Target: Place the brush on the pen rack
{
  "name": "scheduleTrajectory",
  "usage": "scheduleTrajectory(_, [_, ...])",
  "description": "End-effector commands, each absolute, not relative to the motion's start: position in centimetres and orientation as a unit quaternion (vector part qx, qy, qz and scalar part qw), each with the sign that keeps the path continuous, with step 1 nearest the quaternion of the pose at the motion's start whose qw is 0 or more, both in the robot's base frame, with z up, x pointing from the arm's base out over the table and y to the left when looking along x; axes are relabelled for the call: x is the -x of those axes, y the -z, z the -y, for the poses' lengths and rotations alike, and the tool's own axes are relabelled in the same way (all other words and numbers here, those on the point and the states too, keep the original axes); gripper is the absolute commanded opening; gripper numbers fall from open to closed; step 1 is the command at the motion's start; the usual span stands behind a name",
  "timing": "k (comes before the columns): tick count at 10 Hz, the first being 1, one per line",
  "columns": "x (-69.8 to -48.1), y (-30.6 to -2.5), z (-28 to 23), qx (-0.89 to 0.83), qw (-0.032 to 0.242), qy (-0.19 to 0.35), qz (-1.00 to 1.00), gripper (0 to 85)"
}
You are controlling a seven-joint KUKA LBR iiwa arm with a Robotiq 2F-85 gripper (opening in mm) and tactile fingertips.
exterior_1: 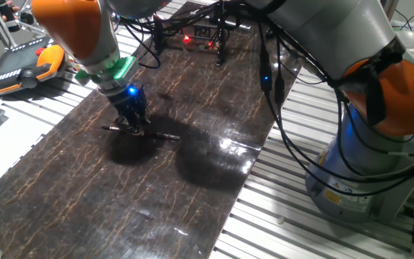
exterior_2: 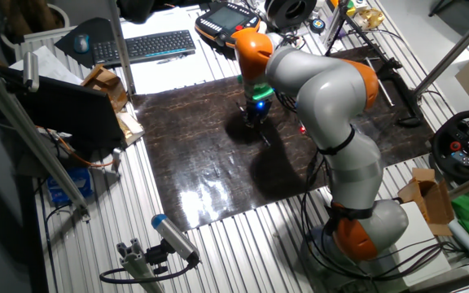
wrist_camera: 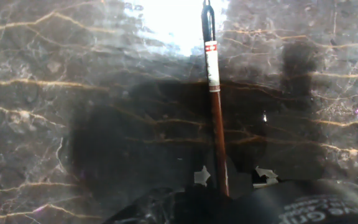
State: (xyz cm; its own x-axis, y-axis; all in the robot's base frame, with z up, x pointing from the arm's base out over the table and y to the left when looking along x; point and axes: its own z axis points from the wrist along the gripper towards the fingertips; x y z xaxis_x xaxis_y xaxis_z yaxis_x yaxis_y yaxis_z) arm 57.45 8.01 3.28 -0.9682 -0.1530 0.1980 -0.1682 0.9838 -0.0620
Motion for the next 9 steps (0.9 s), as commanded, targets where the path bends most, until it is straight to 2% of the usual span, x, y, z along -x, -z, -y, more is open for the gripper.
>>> scheduleTrajectory(1, [-57.41,-3.01,-8.02,-0.082,0.094,-0.038,0.991,39.3])
scheduleTrajectory(3, [-57.42,-2.86,-7.97,-0.087,0.096,-0.038,0.991,38.3])
scheduleTrajectory(6, [-57.45,-2.42,-7.82,-0.094,0.095,-0.035,0.99,26.0])
scheduleTrajectory(8, [-57.45,-2.16,-7.75,-0.096,0.093,-0.033,0.99,23.0])
scheduleTrajectory(9, [-57.48,-2.19,-7.75,-0.099,0.092,-0.033,0.99,18.3])
